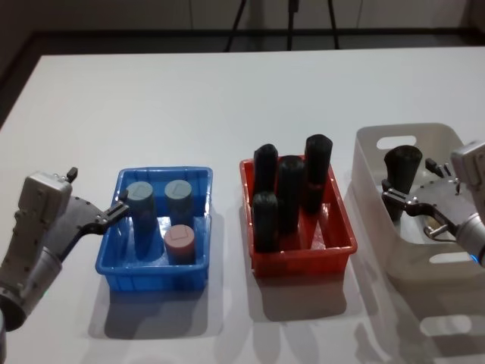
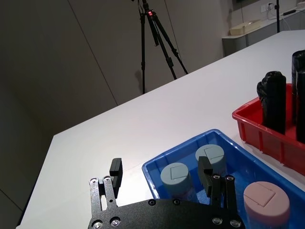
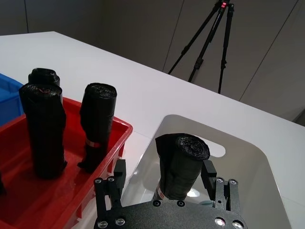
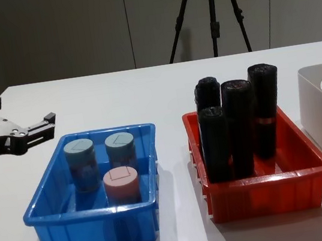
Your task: Pick the cotton swabs from the blue box and place them into the white box.
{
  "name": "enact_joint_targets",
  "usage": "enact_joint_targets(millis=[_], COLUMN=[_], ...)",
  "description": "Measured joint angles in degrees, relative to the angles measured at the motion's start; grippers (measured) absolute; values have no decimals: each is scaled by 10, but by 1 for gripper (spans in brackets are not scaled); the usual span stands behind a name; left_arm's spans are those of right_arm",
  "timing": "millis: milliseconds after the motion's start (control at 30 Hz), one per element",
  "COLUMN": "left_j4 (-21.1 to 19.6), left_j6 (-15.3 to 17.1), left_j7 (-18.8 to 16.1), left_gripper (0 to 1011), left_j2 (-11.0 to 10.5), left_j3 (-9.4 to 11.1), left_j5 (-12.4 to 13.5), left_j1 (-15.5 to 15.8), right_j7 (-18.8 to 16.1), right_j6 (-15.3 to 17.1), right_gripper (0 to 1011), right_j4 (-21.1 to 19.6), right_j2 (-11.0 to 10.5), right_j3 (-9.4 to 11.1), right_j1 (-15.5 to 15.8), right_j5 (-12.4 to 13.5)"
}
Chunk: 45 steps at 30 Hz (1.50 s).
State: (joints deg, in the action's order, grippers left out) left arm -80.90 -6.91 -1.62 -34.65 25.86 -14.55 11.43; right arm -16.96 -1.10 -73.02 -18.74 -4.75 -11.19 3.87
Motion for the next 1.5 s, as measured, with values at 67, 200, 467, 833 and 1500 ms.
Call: enact_joint_targets(millis=[67, 200, 467, 833, 1500], left_j4=[0, 0, 0, 0, 0], left_j6=[0, 0, 0, 0, 0], left_j7=[0, 0, 0, 0, 0], left_gripper=[1001, 1002, 1002, 1001, 1002], left_j2=[0, 0, 0, 0, 0], left_j3=[0, 0, 0, 0, 0], left_j5=[0, 0, 0, 0, 0], left_j1=[0, 0, 0, 0, 0], right_j7=[0, 1, 11, 66, 177], right_j6=[0, 1, -1, -19, -55], right_gripper=[1001, 1001, 1001, 1001, 1001], right_j4=[0, 1, -2, -27, -75], right_j2=[0, 1, -7, -56, -151], right_j3=[0, 0, -10, -74, -201], right_j1=[0, -1, -1, -1, -2], right_j5=[0, -1, 4, 37, 102])
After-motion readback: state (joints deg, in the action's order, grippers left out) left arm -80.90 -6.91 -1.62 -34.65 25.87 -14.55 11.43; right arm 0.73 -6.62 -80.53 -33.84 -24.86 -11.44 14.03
